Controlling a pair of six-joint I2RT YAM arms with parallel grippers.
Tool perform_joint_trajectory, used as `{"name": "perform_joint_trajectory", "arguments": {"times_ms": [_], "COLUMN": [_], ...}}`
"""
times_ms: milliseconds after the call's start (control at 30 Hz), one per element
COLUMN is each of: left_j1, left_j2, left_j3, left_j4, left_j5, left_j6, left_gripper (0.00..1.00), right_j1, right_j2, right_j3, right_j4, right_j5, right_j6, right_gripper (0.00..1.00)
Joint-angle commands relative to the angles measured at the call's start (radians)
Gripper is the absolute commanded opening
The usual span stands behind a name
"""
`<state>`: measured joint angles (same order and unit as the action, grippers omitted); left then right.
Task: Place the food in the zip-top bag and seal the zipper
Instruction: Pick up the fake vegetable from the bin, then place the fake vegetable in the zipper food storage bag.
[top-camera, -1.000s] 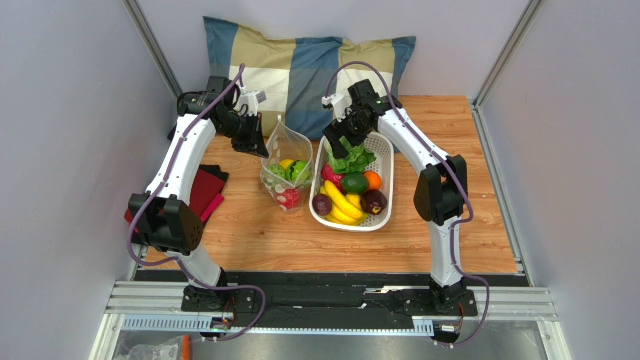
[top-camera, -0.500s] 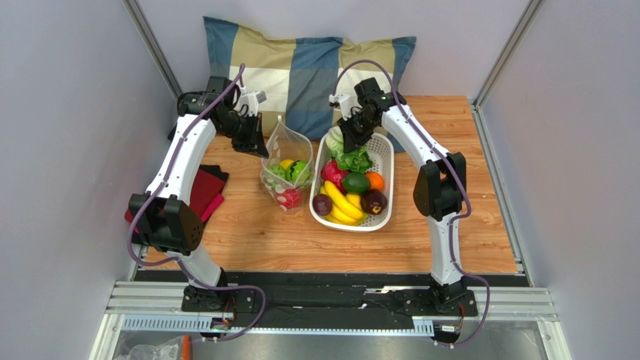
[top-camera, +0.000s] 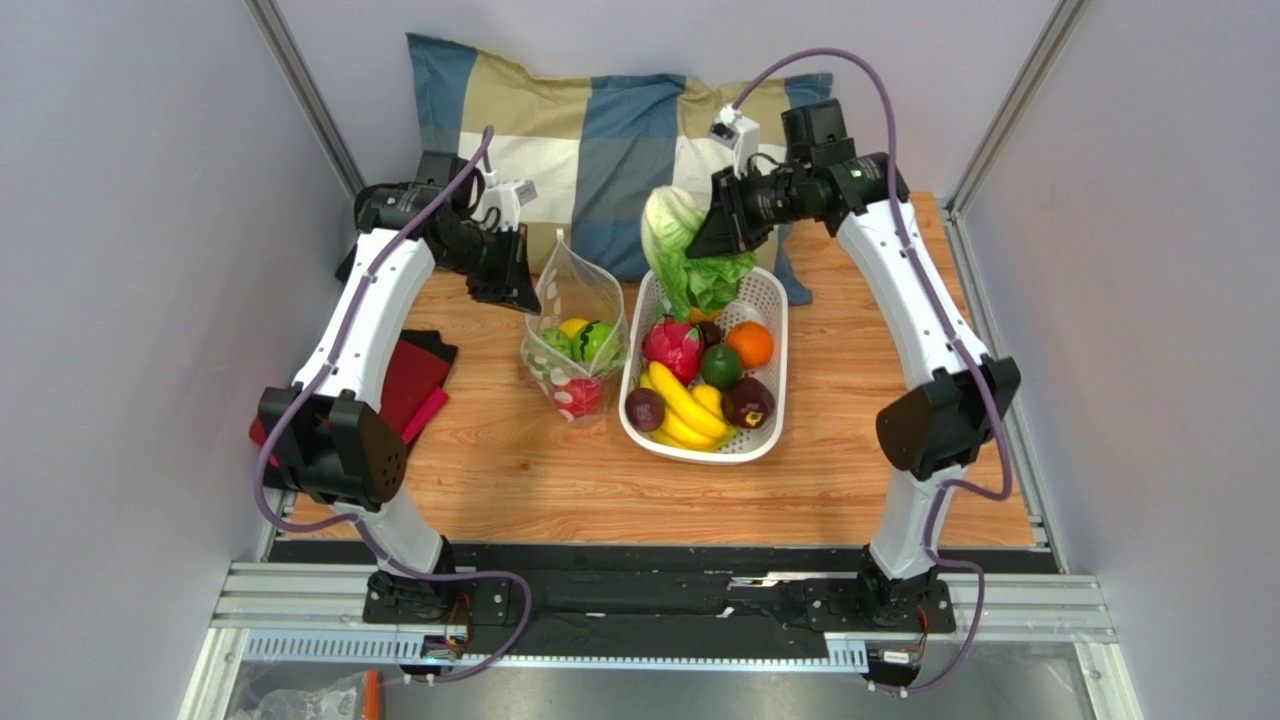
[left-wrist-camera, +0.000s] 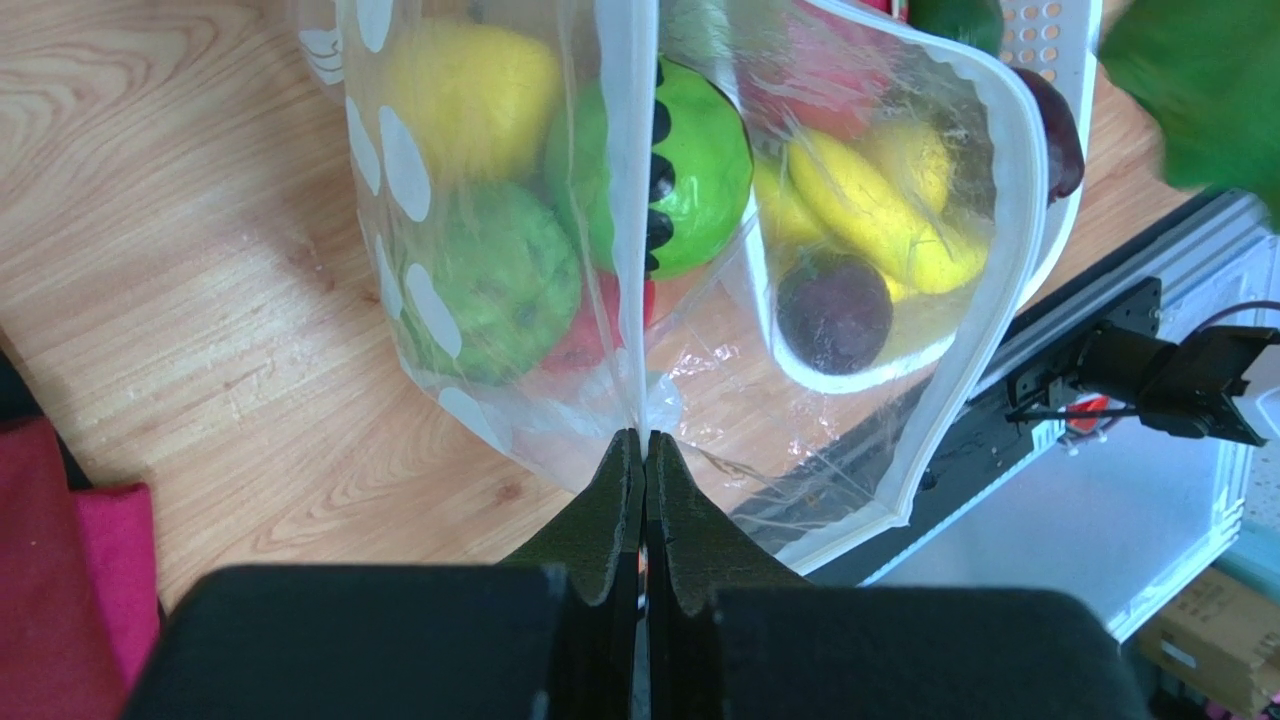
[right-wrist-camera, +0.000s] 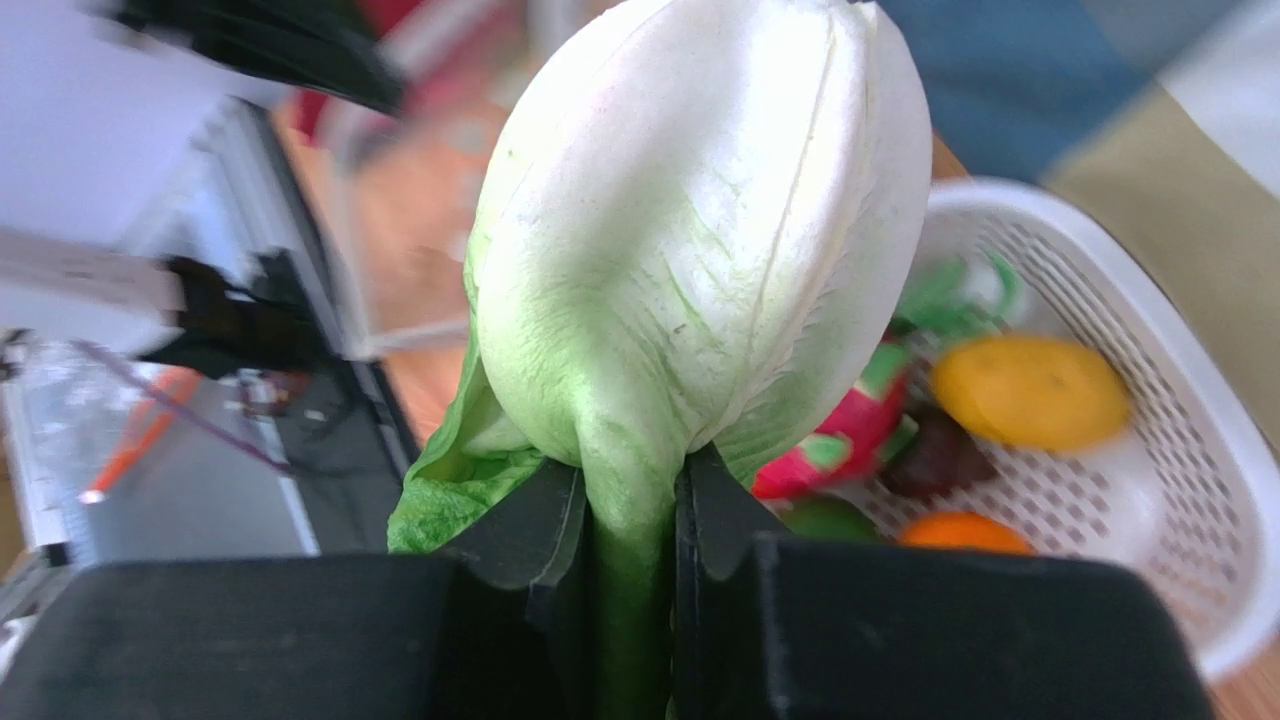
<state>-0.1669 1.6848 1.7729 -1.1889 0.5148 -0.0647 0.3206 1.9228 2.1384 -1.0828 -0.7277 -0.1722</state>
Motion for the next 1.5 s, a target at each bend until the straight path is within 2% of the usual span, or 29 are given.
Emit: {"name": "perform_joint_trajectory", "arguments": {"times_ms": [0,133,233,467,600,767,1033,1200,1333,1467], "left_j1": [-0.031,-0.065,-0.085,-0.085,-0.085,-0.086,-0.131,-0.201,-0.214,-0.214], "left_j2": [-0.036,-0.037,-0.040,-0.076,-0.109,-0.131,-0.181,-0.203,-0.195,-0.194], "left_j3": [0.003,0.002,0.005,0.005,-0.015,-0.032,-0.072,-0.104,-0.095,-0.089], "left_j4": [0.038,0.046,0.054,0.083,0.110,0.121,0.137,0.133,0.127,0.124], "left_j5": [-0.004,-0.025,-0.030,-0.030,-0.029,0.010,0.042,0.033,0.048,0.096], "left_j6": [0.002,0.008,0.005,-0.009,-0.009,0.003,0.063,0.141,0.141,0.112], "left_gripper": [0.00,0.00,0.00,0.00,0.00,0.00,0.00,0.00,0.00,0.00], "right_j1": [0.049,0.116,0.178,0.224,0.225,0.236,0.225,0.224,0.225,0.224], "right_j2": [-0.122,-0.130,-0.105,-0.007,0.091,0.119,0.122,0.148,0.180,0.170], "right_j3": [0.017,-0.006,0.006,-0.043,0.035,0.014,-0.029,0.006,0.032,-0.018], "right_j4": [0.242,0.379,0.350,0.065,-0.138,-0.230,-0.192,-0.111,-0.057,0.029], "right_j5": [-0.263,-0.332,-0.345,-0.357,-0.320,-0.254,-0.236,-0.306,-0.314,-0.268], "right_j6": [0.275,0.443,0.432,0.320,0.220,0.177,0.220,0.350,0.414,0.482], "right_gripper": [0.00,0.00,0.00,0.00,0.00,0.00,0.00,0.00,0.00,0.00]}}
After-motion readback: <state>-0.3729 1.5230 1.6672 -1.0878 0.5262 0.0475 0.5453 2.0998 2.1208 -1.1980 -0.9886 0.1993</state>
